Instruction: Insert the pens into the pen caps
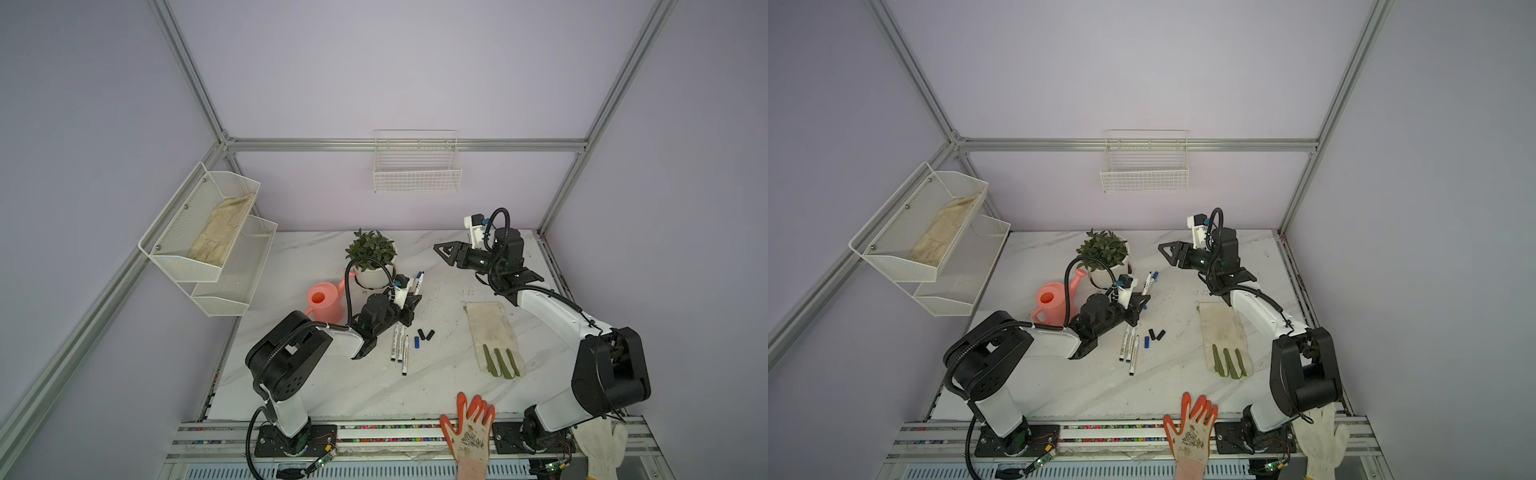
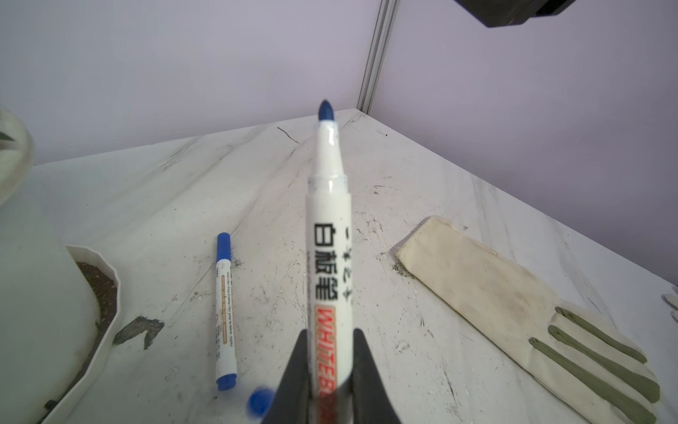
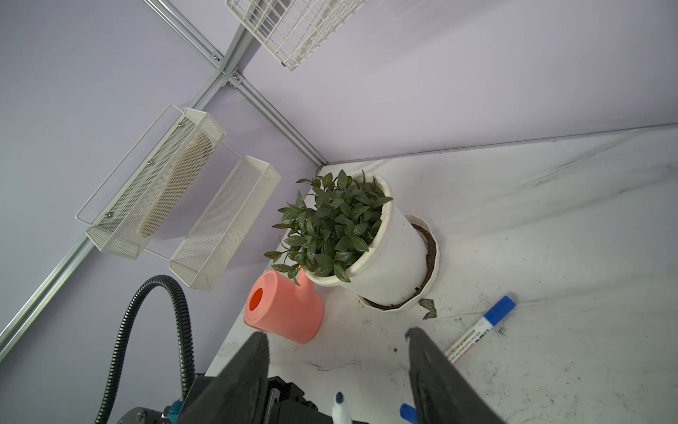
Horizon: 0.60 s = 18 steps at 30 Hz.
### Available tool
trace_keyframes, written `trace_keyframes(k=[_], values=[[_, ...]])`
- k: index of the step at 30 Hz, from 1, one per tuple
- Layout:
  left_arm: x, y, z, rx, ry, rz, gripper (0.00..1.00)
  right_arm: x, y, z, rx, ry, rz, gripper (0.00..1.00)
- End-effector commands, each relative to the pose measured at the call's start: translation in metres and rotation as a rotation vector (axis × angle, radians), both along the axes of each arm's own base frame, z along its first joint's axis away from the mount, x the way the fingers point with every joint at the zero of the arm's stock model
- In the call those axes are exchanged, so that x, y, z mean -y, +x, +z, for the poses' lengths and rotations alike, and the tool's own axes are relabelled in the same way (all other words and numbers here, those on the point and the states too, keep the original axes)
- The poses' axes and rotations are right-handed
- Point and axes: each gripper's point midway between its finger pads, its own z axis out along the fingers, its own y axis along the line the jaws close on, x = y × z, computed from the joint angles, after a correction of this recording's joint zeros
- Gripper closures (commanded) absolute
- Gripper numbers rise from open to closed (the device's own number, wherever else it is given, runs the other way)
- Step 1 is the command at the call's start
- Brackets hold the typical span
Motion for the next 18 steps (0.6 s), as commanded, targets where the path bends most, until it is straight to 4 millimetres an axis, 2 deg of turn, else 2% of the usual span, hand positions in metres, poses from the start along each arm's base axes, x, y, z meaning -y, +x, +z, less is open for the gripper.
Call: trace_keyframes(k=[1,3,6,12,18], values=[[-0.012,0.004,0.007,0.025,-0.05,0.057,1.0,0.008,0.009,-0.026,-0.057,-0.047,-0.06,0.38],[-0.02,0.005,0.004,0.018,-0.053,0.09,1.0,0.01,0.009,-0.049,-0.108,-0.085,-0.083,0.39],[-0.042,0.009,-0.001,-0.009,-0.081,0.163,1.0,0.0,0.001,-0.083,-0.155,-0.179,-0.071,0.39],[-0.09,0.012,-0.012,-0.053,-0.118,0.324,1.0,-0.049,-0.029,-0.151,-0.211,-0.413,0.029,0.4],[-0.116,0.004,-0.019,-0.073,-0.11,0.415,1.0,-0.08,-0.052,-0.201,-0.241,-0.609,0.133,0.41]])
